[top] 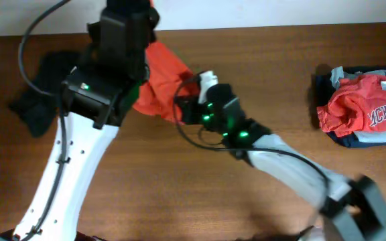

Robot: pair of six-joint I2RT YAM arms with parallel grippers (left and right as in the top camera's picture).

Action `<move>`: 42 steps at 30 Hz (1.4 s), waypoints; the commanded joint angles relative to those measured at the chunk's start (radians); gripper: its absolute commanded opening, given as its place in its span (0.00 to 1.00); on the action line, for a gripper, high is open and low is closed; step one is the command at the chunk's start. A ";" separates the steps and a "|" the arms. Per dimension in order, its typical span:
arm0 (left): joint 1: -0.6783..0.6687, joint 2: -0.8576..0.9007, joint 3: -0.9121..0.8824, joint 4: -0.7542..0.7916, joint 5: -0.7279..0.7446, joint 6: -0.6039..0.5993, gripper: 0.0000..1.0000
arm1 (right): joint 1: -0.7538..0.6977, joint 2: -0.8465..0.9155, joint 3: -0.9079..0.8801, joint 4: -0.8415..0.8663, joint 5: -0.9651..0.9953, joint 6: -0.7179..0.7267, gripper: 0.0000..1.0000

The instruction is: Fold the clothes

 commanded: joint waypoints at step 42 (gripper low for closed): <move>0.116 -0.015 0.017 -0.237 0.324 -0.005 0.01 | -0.364 -0.185 0.798 -0.977 -0.106 -0.517 0.04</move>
